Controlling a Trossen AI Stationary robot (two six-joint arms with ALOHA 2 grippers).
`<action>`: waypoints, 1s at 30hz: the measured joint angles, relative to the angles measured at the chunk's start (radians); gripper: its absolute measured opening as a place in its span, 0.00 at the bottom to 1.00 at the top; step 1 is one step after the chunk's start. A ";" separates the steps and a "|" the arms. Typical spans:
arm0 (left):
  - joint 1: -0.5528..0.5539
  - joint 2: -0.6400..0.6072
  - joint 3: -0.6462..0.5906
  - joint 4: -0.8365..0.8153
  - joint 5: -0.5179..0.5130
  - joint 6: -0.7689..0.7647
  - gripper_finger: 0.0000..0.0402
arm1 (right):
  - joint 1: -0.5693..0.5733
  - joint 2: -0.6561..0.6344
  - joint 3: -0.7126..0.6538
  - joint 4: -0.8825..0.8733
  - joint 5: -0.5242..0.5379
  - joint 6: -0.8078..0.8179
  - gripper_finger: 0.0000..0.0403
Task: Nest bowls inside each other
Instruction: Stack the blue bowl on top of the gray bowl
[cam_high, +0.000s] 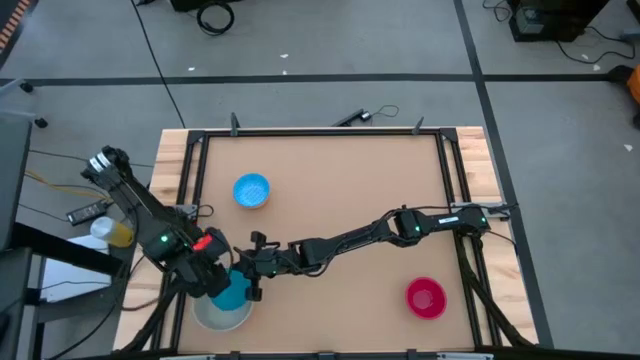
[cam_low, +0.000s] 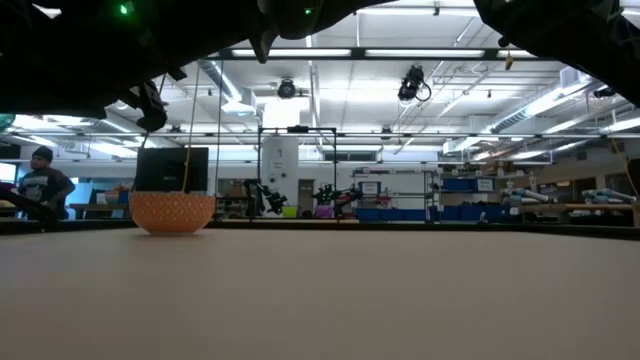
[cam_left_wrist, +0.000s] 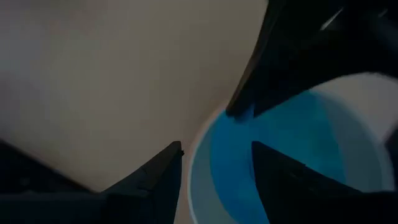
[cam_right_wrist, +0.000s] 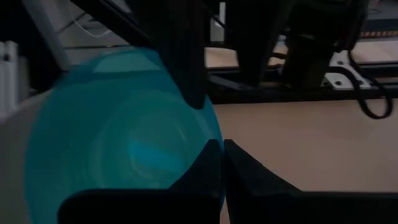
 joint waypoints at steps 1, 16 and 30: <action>0.000 0.012 0.000 -0.007 0.010 0.004 0.46 | -0.001 0.000 0.000 -0.002 0.003 -0.003 0.02; -0.012 0.038 -0.003 0.040 0.142 0.066 0.01 | 0.003 -0.004 0.001 0.059 -0.018 0.029 0.12; -0.143 0.062 -0.063 0.163 -0.031 0.076 0.00 | 0.042 -0.135 0.002 -0.065 -0.007 -0.055 0.50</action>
